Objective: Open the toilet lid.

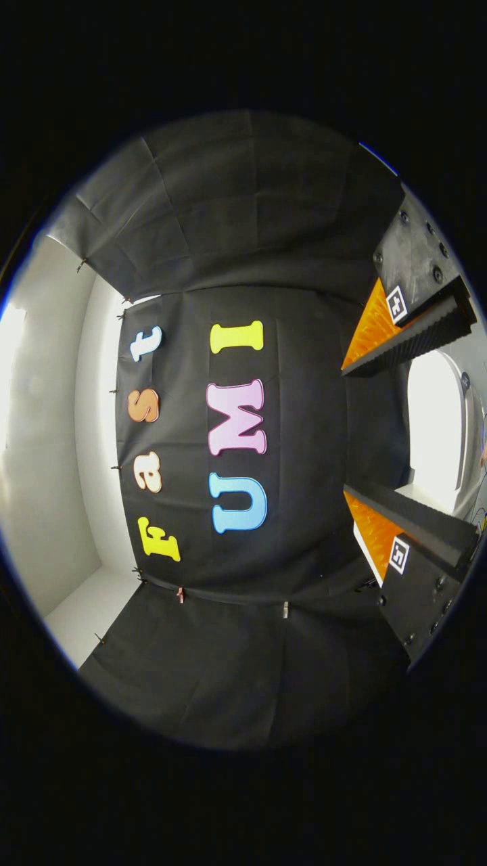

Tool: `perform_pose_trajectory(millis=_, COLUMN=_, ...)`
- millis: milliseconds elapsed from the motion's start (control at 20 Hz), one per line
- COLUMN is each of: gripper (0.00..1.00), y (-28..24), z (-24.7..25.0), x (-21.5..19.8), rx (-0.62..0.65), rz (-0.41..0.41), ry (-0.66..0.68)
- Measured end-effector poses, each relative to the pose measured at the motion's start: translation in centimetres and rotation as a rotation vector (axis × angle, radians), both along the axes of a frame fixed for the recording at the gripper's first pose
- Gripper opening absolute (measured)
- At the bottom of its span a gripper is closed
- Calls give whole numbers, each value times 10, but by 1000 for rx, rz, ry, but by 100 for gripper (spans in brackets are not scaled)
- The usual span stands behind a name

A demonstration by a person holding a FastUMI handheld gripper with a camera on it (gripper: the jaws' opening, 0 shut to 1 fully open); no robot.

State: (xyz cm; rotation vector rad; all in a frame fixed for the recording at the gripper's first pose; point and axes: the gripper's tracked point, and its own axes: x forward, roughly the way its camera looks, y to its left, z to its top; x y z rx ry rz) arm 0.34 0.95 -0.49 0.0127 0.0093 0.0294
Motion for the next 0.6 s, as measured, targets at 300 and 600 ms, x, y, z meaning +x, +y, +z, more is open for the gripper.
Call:
perform_pose_trajectory(millis=300, gripper=98, y=-4, z=0, x=-1, rx=-4, rz=-12, ry=-2)
perform_pose_trajectory(millis=600, gripper=97, y=-7, z=-2, x=-2, rx=-6, rz=-18, ry=6)
